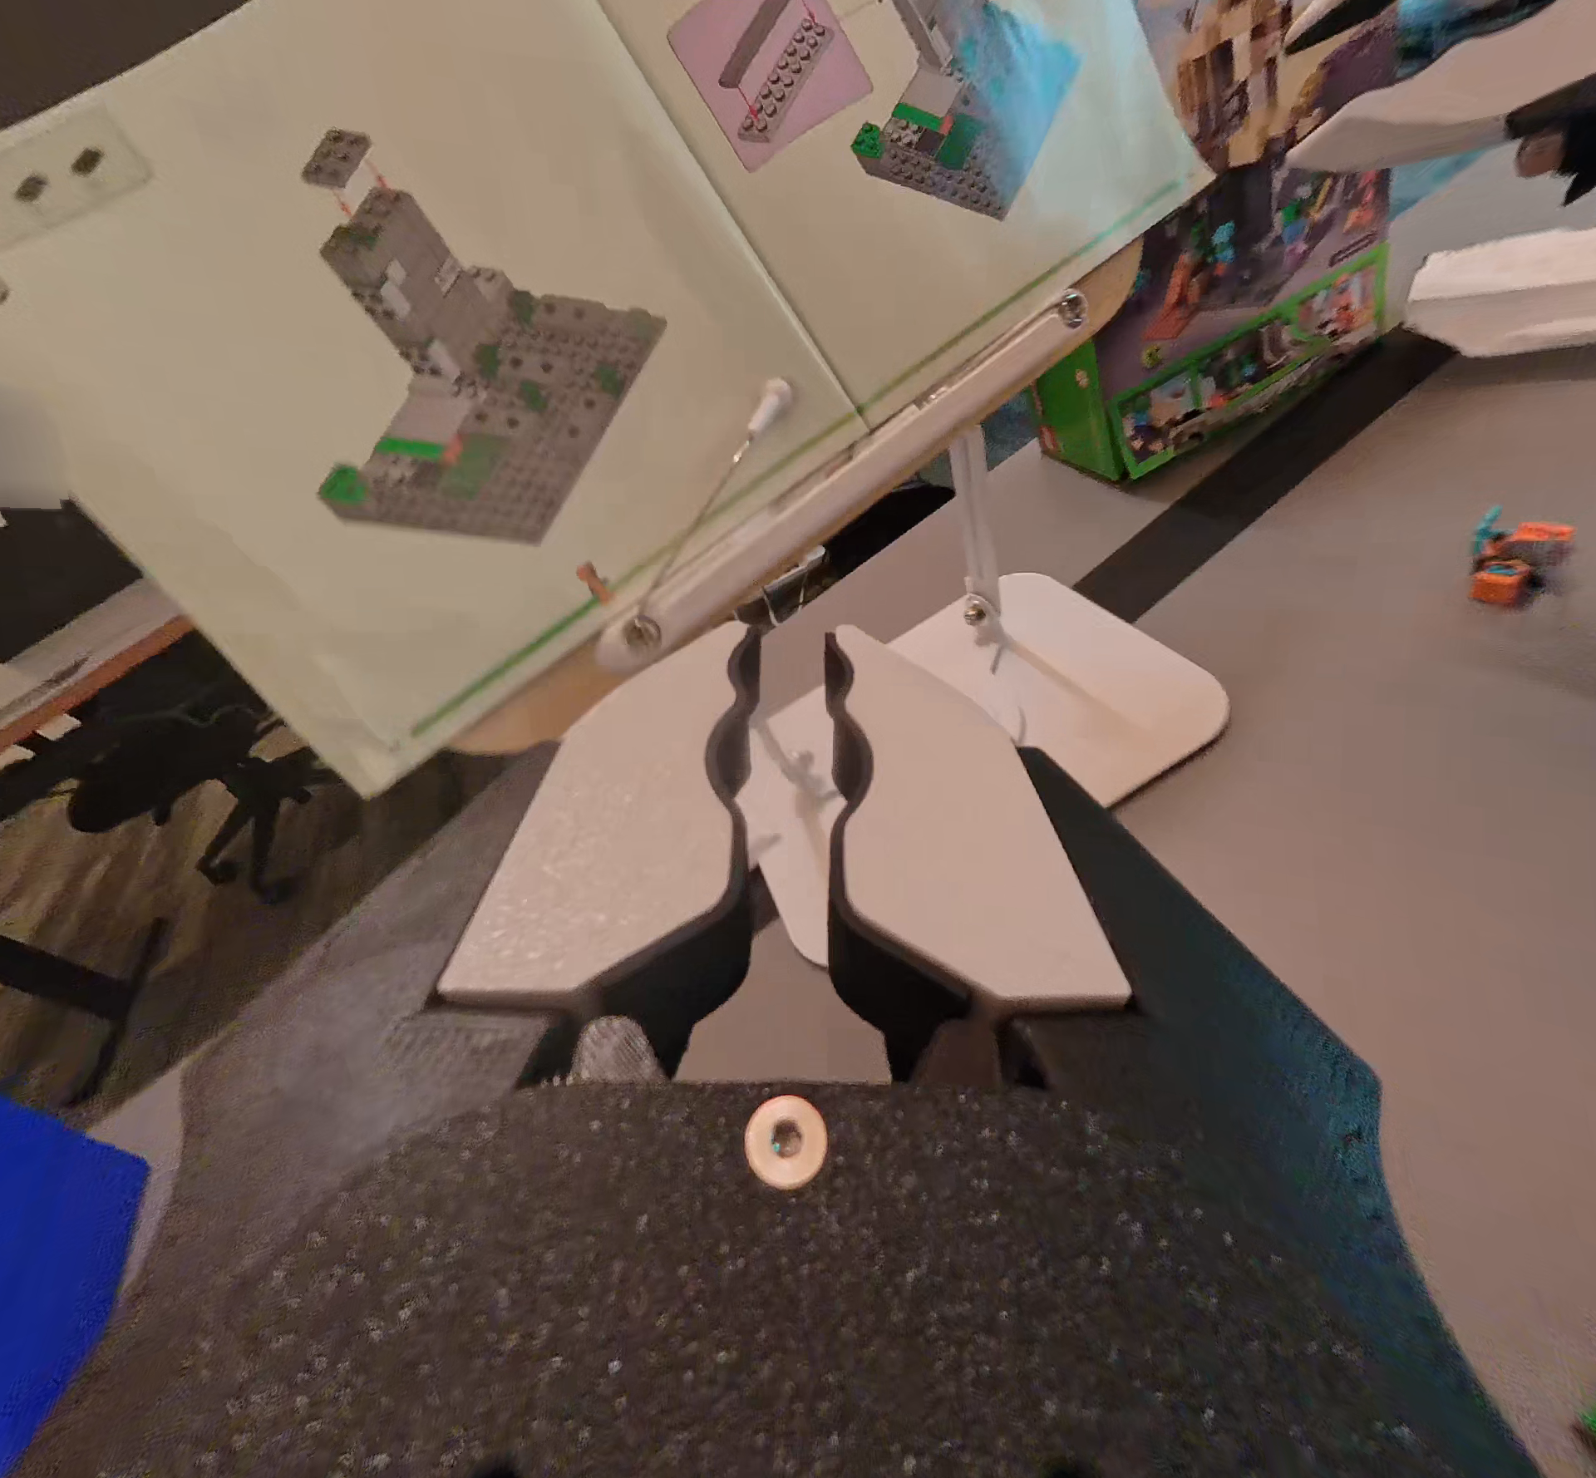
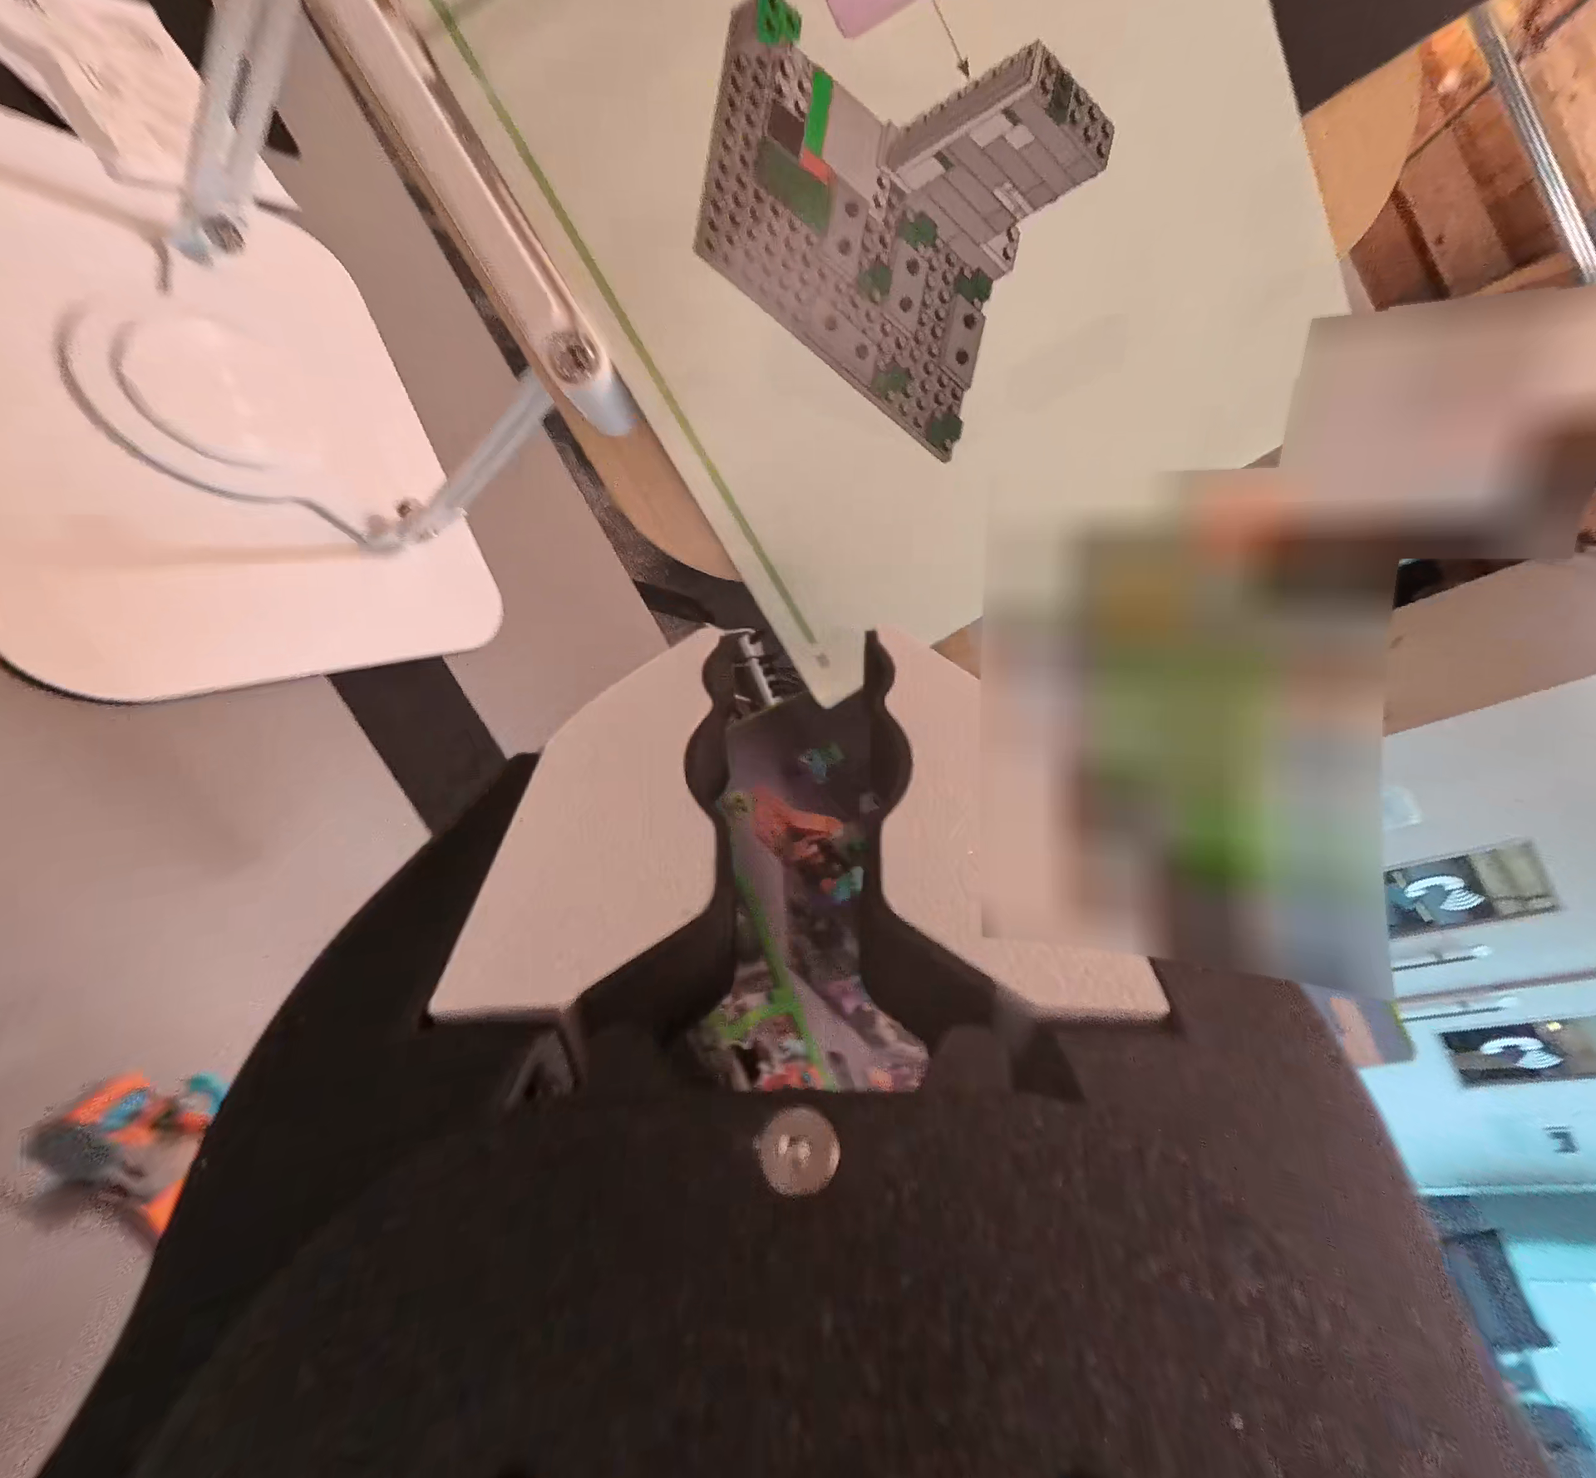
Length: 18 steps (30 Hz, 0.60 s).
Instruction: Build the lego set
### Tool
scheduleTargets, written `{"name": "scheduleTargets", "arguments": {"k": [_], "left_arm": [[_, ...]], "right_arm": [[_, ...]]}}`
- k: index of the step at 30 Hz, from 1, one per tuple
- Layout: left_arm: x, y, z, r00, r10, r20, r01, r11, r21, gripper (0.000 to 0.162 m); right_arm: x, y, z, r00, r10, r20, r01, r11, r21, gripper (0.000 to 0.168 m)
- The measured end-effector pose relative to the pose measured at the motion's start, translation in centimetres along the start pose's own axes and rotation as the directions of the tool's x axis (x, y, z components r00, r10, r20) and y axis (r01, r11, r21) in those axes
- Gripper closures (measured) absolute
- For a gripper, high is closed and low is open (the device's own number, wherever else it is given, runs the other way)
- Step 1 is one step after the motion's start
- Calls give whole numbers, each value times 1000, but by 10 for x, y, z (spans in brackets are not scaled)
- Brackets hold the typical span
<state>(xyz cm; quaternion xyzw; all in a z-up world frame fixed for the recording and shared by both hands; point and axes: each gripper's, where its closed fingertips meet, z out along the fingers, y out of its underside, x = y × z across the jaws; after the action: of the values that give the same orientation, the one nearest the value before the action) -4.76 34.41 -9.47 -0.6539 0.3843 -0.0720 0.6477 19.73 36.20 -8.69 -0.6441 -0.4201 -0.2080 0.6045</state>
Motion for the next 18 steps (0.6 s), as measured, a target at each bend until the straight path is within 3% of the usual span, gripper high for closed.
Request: {"name": "scheduleTargets", "arguments": {"k": [4, 8, 13, 18], "left_arm": [[-15, -4, 36, 996, 94, 3, -94, 995, -44, 146], [-24, -2, 57, 995, 97, 4, -97, 994, -52, 146], [-8, -1, 53, 1000, -21, -23, 21, 1000, -4, 149], [20, 9, 36, 994, -81, -69, 82, 997, 6, 150]], "right_arm": [[7, 12, 12, 992, -116, 54, 115, 993, 19, 141], [6, 16, 23, 961, -267, 71, 264, 963, 48, 145], [0, 25, 41, 923, -379, 66, 377, 925, 39, 145], [2, 26, 47, 892, -450, 46, 449, 893, 41, 157]]}}
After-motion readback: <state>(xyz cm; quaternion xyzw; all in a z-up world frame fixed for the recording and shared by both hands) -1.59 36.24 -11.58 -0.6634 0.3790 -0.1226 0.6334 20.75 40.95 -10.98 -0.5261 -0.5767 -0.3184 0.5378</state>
